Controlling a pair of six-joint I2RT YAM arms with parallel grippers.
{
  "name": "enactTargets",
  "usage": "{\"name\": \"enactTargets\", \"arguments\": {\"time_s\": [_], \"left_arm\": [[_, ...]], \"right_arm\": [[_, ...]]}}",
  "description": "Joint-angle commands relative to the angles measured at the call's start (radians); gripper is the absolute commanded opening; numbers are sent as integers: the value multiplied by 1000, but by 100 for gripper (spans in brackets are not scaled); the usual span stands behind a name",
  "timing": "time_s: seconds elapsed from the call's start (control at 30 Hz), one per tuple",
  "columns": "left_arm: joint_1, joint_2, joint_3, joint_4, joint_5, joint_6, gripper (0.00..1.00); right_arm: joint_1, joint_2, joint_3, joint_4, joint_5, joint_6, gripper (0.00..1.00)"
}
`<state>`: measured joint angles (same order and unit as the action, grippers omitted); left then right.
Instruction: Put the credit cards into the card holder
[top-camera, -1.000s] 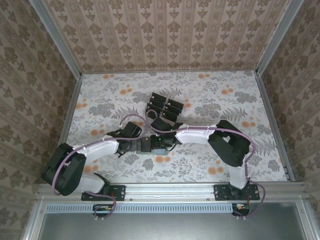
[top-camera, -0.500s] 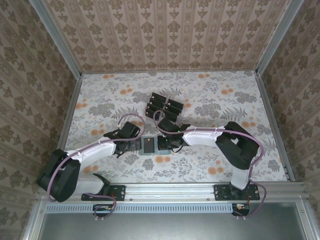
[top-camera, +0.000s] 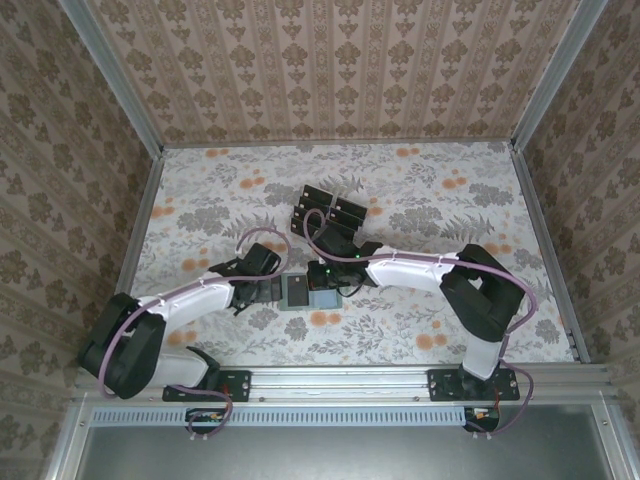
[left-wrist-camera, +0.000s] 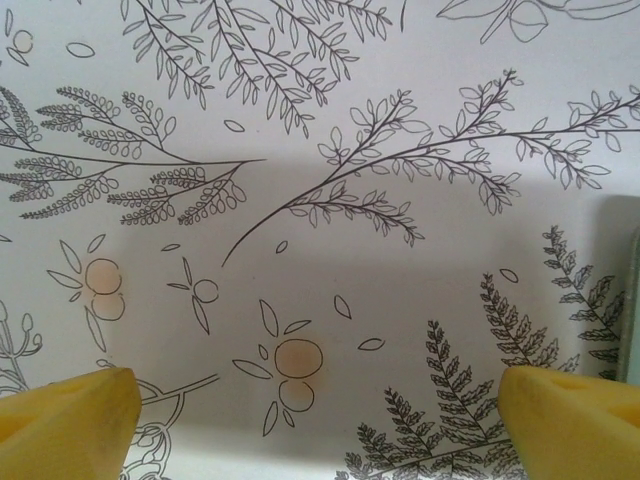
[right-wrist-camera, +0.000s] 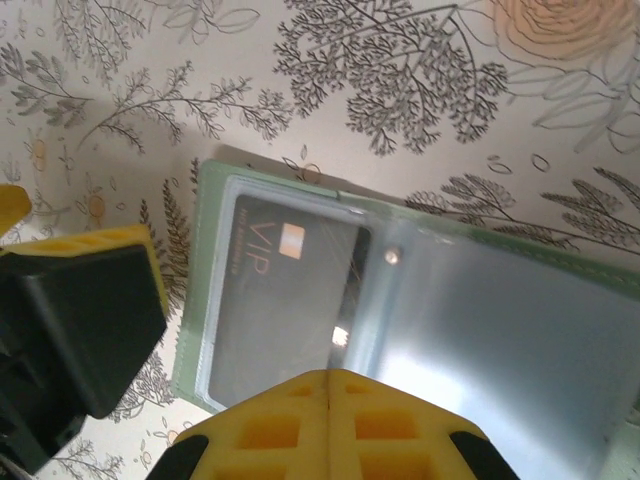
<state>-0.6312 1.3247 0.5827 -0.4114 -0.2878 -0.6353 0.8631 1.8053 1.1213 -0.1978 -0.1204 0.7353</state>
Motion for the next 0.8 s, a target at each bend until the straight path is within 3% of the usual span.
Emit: {"name": "enactTargets", "arguments": {"time_s": [0.0,0.77], "left_arm": [[8,13,-12,8,1,-22,100],[5,55,-18,43,22,-27,100]], "right_arm": [[8,44,25,12,-25,2,4],[41,145,66,52,-74,39,3]]}}
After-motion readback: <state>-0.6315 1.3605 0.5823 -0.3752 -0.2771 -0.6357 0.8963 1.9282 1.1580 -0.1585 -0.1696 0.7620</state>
